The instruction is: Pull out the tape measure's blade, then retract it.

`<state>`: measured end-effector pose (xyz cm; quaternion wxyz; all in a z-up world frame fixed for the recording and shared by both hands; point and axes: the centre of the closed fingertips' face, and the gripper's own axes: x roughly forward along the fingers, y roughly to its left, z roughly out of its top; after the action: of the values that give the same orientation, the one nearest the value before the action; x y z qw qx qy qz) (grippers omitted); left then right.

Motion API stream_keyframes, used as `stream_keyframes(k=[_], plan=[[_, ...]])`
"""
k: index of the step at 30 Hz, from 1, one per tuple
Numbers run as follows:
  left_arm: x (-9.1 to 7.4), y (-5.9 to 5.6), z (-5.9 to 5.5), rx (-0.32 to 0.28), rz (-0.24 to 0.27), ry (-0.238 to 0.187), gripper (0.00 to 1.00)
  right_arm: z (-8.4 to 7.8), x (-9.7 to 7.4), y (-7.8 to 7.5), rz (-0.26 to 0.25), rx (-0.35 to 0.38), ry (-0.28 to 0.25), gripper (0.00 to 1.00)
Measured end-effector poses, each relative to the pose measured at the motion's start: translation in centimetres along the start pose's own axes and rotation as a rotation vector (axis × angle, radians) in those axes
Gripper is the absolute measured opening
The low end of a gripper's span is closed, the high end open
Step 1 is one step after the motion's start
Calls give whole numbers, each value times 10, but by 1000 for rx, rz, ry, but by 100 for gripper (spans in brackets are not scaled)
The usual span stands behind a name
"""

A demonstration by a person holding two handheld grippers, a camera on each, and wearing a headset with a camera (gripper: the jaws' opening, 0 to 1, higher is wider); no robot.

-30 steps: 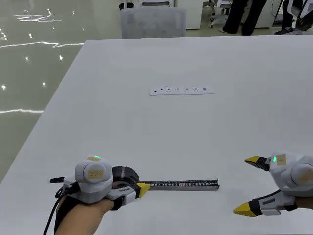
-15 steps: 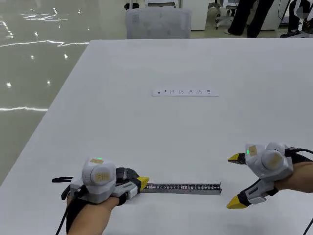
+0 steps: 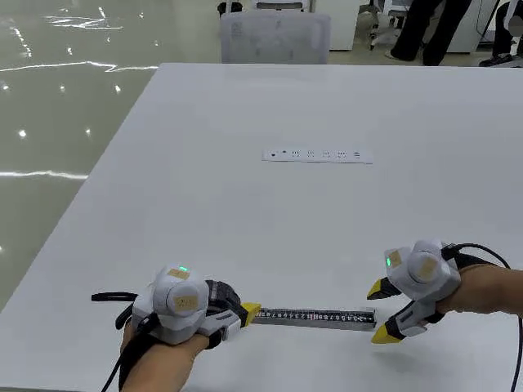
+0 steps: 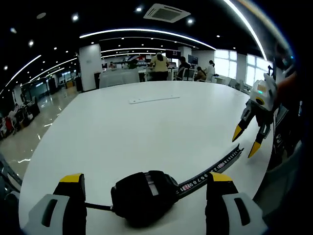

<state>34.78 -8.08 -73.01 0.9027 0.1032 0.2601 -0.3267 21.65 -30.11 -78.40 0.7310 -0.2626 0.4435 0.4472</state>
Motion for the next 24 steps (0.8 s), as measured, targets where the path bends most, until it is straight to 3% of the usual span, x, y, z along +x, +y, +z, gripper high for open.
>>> stream_keyframes(k=[7,12,15,24], plan=[[0,5,0,-42,4,0,100,-3,5,-7,4,19,23,30],[2,-1,-2,-50,-31,1,100,-6,9,-8,7,19,48,27],[3,-5,-5,-87,-54,5,100,-8,10,-8,10,24,56,23],[3,-2,-2,-83,-43,-6,94,-8,12,-9,5,24,62,17]])
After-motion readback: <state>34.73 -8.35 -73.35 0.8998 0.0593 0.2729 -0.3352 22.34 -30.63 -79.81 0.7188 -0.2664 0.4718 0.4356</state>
